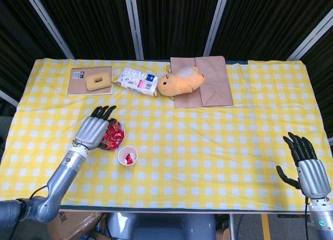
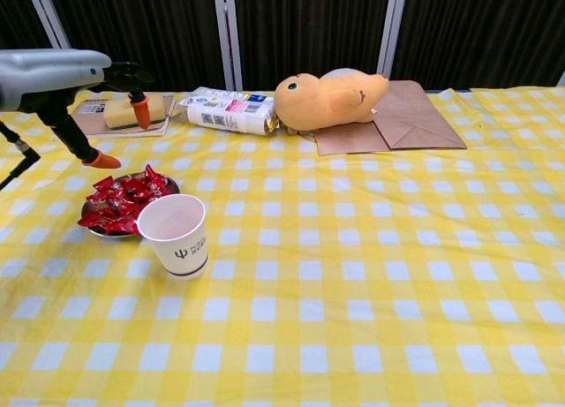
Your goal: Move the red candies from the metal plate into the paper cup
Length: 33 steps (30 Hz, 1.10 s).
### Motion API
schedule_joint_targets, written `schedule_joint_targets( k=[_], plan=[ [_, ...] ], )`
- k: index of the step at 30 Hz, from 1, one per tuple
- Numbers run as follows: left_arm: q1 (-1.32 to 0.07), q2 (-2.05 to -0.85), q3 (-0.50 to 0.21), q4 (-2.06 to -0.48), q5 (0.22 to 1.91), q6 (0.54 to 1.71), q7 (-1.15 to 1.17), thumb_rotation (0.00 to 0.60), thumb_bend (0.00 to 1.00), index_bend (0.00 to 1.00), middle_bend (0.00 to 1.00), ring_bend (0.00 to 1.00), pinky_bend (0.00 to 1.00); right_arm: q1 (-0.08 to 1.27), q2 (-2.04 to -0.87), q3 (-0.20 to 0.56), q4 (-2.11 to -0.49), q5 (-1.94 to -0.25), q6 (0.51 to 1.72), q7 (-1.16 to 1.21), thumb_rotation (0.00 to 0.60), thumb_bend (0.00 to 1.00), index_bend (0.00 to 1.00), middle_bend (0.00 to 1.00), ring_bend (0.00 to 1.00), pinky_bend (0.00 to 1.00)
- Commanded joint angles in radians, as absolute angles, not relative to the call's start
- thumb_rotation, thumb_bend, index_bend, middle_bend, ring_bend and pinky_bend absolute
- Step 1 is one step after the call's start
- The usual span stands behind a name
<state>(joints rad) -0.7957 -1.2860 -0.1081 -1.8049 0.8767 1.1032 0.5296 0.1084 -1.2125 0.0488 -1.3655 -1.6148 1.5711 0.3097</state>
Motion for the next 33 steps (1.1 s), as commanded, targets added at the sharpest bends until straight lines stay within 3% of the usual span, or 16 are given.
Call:
schedule_joint_targets(
  k=[1,21,26,33],
  plan=[
    [-0.793,-1.32,-0.114,-1.71,0.801,1.098,0.556,0.6,0.25,0.36,0.0,0.0,0.0,0.109,-1.213,0.048,-1.366,-1.615,1.57,0.31,0.6,0.42,0.0,0.0,0.0,0.0],
    [-0.837,-1.5,-0.131,-1.365,0.627,0.967,0.612,0.6,0.25,0.39,0.0,0.0,0.0,0.114,-1.213,0.048,-1.365,-1.608,1.556,0.32,0.6,0.42,0.0,0.0,0.0,0.0],
    [-0.858,-1.55,-0.147,-1.321,0.622,0.938,0.609,0.6,0.31,0.41,0.01,0.0,0.0,0.116,-1.215,0.047,-1.365,-1.608,1.553,0.318,0.6,0.42,0.0,0.0,0.0,0.0],
    [-0.881,-1.604,-0.162,-1.271,0.632,0.927,0.618,0.6,0.32,0.41,0.01,0.0,0.0,0.116,-1.213,0.048,-1.364,-1.606,1.555,0.328,0.6,0.42,0.0,0.0,0.0,0.0]
  ],
)
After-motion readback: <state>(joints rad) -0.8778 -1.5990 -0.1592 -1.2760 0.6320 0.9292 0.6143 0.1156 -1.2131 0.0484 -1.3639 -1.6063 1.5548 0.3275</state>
